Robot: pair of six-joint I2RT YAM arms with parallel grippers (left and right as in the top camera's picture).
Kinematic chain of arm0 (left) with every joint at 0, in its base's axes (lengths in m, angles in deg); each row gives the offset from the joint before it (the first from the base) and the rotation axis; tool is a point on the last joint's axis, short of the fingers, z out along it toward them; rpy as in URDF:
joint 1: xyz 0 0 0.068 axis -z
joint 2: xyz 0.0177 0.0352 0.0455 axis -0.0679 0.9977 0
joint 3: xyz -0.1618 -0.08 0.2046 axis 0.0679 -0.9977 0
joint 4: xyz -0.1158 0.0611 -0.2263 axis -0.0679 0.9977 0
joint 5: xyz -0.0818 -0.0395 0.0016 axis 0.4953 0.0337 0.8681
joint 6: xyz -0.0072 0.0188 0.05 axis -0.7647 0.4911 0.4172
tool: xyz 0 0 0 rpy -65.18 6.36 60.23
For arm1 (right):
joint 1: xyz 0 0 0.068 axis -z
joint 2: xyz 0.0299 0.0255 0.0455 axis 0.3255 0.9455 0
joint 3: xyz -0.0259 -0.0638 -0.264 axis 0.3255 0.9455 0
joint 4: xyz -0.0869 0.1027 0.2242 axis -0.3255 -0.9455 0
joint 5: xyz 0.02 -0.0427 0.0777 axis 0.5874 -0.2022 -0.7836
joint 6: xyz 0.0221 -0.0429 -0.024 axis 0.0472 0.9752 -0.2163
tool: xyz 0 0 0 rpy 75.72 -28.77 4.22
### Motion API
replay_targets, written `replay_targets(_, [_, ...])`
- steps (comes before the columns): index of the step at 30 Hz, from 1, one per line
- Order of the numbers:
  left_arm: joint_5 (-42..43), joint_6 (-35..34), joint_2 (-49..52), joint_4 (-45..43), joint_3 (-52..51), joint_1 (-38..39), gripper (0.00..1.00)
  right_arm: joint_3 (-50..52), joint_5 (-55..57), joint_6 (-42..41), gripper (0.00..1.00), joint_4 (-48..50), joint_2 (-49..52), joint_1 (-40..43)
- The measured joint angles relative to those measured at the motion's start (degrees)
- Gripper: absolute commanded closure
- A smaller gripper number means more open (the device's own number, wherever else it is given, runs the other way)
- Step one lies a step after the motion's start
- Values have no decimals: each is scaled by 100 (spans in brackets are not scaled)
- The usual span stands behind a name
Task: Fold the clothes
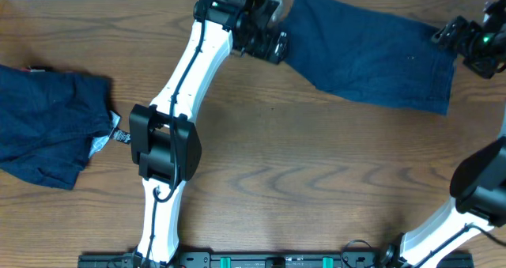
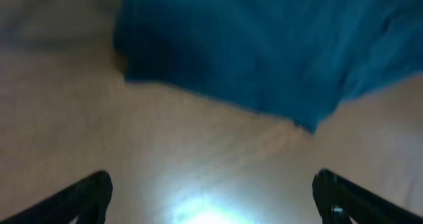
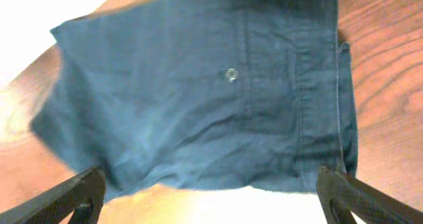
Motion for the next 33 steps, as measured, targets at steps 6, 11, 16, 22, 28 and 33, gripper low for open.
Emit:
replay_targets(6, [455, -715, 623, -533, 9, -15, 2, -155, -114, 249, 1, -654, -1169, -310])
replay_targets(11, [708, -1102, 1252, -597, 2, -15, 2, -258, -175, 380, 1, -841, -2256, -664])
replay_targets(16, [804, -1449, 1362, -990, -26, -15, 2, -289, -151, 450, 1, -942, -2924, -973])
replay_targets(22, [833, -1952, 1346, -1550, -26, -15, 2, -295, -131, 468, 1, -1207, -3093, -1137])
replay_targets(28, [850, -2463, 1368, -1650, -26, -15, 2, -295, -103, 470, 1, -1373, -3062, -1357])
replay_targets(33, [879, -2793, 1462, -1690, -26, 9, 2, -295, -98, 470, 1, -1434, -3062, -1488])
